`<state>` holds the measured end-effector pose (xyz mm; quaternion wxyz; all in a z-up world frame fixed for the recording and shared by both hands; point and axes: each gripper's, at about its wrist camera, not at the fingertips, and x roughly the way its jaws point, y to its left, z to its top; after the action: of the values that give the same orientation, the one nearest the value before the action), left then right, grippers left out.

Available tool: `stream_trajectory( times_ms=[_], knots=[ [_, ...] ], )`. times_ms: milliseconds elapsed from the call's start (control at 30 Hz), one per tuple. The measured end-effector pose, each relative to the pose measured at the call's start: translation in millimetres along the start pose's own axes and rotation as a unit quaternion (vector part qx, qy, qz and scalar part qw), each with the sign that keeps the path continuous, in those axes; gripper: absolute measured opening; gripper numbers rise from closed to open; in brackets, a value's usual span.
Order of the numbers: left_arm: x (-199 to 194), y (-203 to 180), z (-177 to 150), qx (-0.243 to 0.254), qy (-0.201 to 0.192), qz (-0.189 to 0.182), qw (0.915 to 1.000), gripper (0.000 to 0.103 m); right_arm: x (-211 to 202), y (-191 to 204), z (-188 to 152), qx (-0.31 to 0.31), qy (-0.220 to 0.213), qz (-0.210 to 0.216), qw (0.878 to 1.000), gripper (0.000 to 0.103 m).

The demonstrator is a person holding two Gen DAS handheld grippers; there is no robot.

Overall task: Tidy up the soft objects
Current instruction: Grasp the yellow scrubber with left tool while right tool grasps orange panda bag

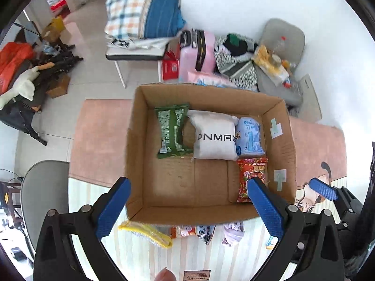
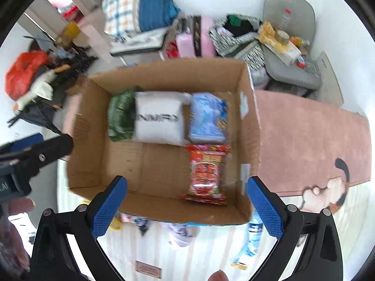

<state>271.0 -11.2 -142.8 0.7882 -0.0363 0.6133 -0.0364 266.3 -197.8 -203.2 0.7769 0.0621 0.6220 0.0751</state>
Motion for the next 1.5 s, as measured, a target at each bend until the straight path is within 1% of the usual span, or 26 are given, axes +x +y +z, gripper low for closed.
stream_trajectory(
  times_ms=[67, 133, 200, 233, 267, 333, 433, 467, 500, 600, 667, 733, 767, 800, 833, 900, 933, 1000, 1100, 1267, 1333, 1367, 1400, 1433, 1467, 1500],
  knots=[
    [-10, 5, -15, -0.005, -0.01, 0.02, 0.9997, 0.102, -11, 9, -12, -0.014, -0.012, 0.026, 0.999, 0.103],
    [-19, 16, -38, -0.02, -0.025, 0.047, 0.9984, 0.102, -15, 20, -28, -0.038, -0.004, 0.041, 0.998, 0.103],
    [-20, 31, -67, -0.039, -0.023, 0.083, 0.9955, 0.102, -14, 35, -49, -0.072, 0.002, 0.058, 0.996, 0.103],
    [-17, 38, -81, -0.049, -0.022, 0.096, 0.994, 0.102, -8, 45, -63, -0.097, 0.01, 0.061, 0.993, 0.103],
    [-13, 46, -95, -0.057, -0.016, 0.111, 0.992, 0.102, 1, 55, -76, -0.124, 0.023, 0.052, 0.991, 0.103],
    [5, 63, -126, -0.074, 0.014, 0.135, 0.988, 0.102, 23, 71, -98, -0.164, 0.045, 0.032, 0.985, 0.103],
    [37, 90, -163, -0.106, 0.068, 0.14, 0.9822, 0.102, 60, 93, -121, -0.206, 0.079, 0.02, 0.975, 0.103],
    [46, 97, -172, -0.118, 0.082, 0.134, 0.9805, 0.102, 71, 99, -126, -0.218, 0.084, 0.017, 0.972, 0.103],
    [56, 106, -182, -0.135, 0.095, 0.125, 0.9783, 0.102, 84, 107, -131, -0.235, 0.087, 0.004, 0.968, 0.103],
    [73, 121, -197, -0.166, 0.11, 0.116, 0.9731, 0.102, 112, 120, -136, -0.272, 0.083, -0.04, 0.958, 0.102],
    [84, 127, -203, -0.183, 0.119, 0.101, 0.9706, 0.102, 132, 119, -135, -0.254, 0.099, -0.046, 0.961, 0.101],
    [96, 130, -202, -0.194, 0.128, 0.083, 0.969, 0.102, 149, 111, -135, -0.21, 0.13, -0.023, 0.969, 0.096],
    [102, 131, -200, -0.199, 0.133, 0.076, 0.968, 0.102, 157, 105, -138, -0.179, 0.153, 0.002, 0.972, 0.094],
    [107, 132, -196, -0.203, 0.135, 0.071, 0.9673, 0.102, 159, 103, -140, -0.164, 0.165, 0.021, 0.972, 0.093],
    [111, 133, -193, -0.207, 0.136, 0.061, 0.967, 0.102, 161, 101, -145, -0.147, 0.182, 0.054, 0.971, 0.093],
    [122, 134, -186, -0.216, 0.138, 0.047, 0.9654, 0.102, 158, 99, -154, -0.123, 0.212, 0.115, 0.963, 0.093],
    [127, 134, -183, -0.22, 0.139, 0.038, 0.9646, 0.102, 152, 98, -156, -0.121, 0.207, 0.118, 0.964, 0.093],
    [140, 133, -175, -0.229, 0.145, 0.023, 0.9621, 0.102, 138, 96, -156, -0.133, 0.174, 0.097, 0.971, 0.093],
    [161, 130, -167, -0.233, 0.159, 0.022, 0.959, 0.102, 124, 89, -150, -0.136, 0.139, 0.07, 0.978, 0.093],
    [191, 124, -162, -0.208, 0.17, 0.052, 0.9617, 0.102, 119, 76, -142, -0.127, 0.119, 0.039, 0.984, 0.093],
    [197, 124, -165, -0.199, 0.167, 0.063, 0.9635, 0.102, 123, 68, -142, -0.102, 0.117, 0.027, 0.988, 0.093],
    [197, 125, -167, -0.194, 0.164, 0.072, 0.9646, 0.097, 127, 64, -138, -0.086, 0.118, 0.024, 0.989, 0.093],
    [196, 125, -170, -0.185, 0.162, 0.089, 0.9652, 0.086, 132, 60, -137, -0.064, 0.119, 0.021, 0.991, 0.093],
    [196, 127, -171, -0.179, 0.162, 0.096, 0.9656, 0.081, 137, 56, -134, -0.046, 0.12, 0.021, 0.991, 0.093],
    [196, 131, -175, -0.176, 0.164, 0.097, 0.9657, 0.072, 142, 51, -132, -0.028, 0.12, 0.021, 0.992, 0.093],
    [196, 136, -181, -0.174, 0.17, 0.101, 0.9647, 0.067, 146, 48, -132, -0.008, 0.12, 0.024, 0.992, 0.087]
  ],
)
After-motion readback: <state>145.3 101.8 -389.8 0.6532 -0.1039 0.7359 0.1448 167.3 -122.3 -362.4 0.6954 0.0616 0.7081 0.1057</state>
